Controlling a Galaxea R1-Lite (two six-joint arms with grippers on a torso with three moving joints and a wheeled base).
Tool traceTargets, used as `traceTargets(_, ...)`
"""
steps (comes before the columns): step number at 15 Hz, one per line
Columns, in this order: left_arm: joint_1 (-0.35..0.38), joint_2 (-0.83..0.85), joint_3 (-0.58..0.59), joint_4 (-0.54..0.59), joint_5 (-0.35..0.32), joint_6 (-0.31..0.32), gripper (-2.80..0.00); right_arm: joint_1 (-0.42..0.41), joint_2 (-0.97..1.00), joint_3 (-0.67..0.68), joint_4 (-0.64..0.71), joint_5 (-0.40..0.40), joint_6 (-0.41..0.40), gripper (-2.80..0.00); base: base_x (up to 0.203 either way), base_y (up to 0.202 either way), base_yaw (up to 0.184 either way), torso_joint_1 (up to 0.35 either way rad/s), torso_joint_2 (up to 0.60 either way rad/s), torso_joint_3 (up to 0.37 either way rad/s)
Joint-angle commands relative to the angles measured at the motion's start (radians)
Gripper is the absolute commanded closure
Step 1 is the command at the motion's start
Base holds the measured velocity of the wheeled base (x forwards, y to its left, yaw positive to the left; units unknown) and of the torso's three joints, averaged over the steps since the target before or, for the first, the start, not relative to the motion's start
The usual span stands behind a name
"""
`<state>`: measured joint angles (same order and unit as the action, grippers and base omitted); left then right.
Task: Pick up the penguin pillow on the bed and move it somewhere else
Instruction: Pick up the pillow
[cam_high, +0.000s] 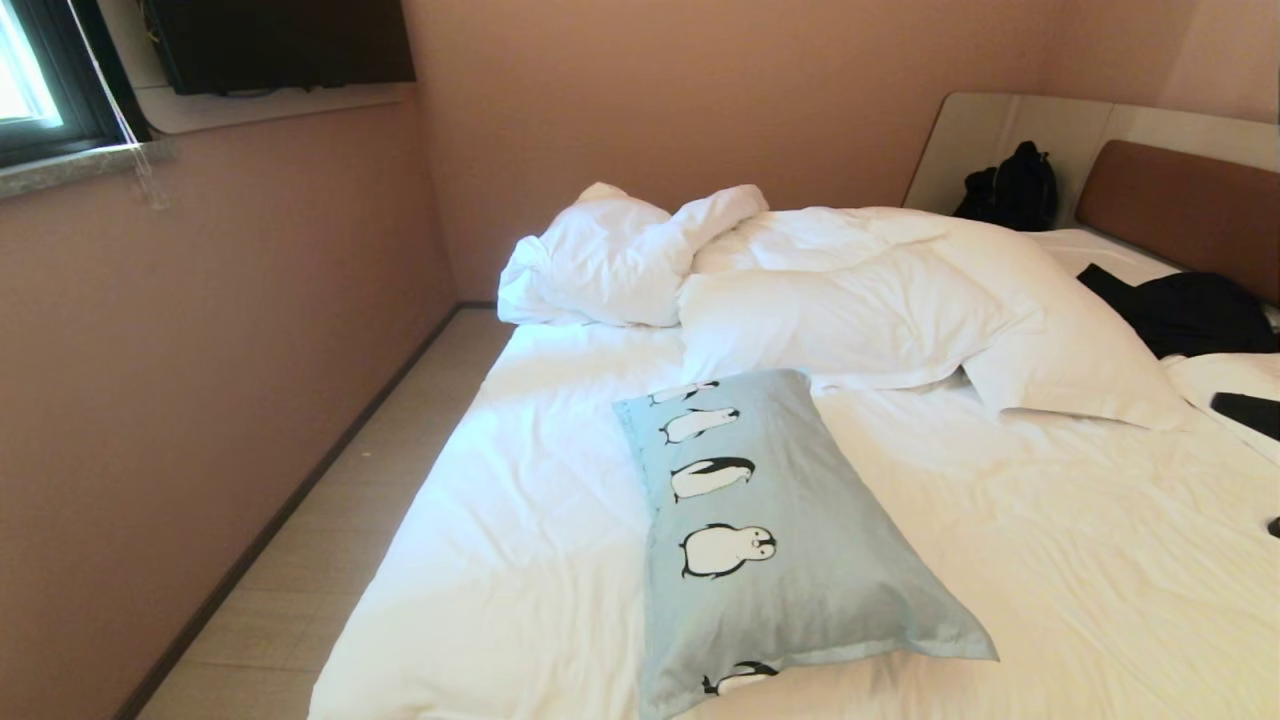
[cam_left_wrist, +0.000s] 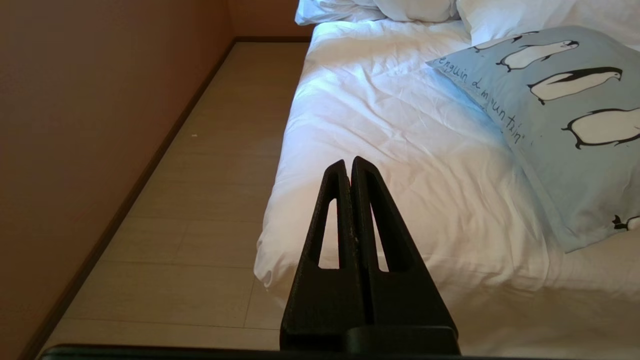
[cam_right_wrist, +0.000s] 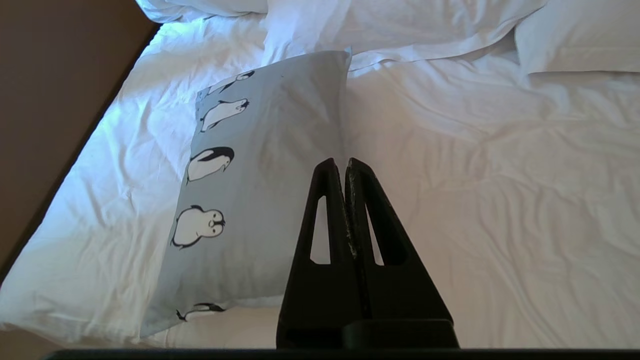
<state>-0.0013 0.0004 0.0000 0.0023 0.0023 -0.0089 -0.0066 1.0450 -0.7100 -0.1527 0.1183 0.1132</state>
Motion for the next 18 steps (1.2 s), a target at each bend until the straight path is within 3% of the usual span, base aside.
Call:
traceTargets(1,0.000,0.000,0.002,0.000,0.001,0.000,0.00,0.000,0.207,-0.059,-0.097,0.050,0.009,0.00,0.000,0.000,0.000,0.000,0.00,0.000)
traceTargets(6,0.000,0.000,0.002,-0.001,0.001,0.000,0.00,-0.010,0.523,-0.203,-0.147,0.108,0.033,0.00,0.000,0.000,0.000,0.000,0.00,0.000)
traceTargets(18,0.000,0.000,0.002,0.000,0.001,0.000,0.00,-0.015,1.113,-0.542,-0.395,0.165,0.051,0.00,0.000,0.000,0.000,0.000,0.00,0.000)
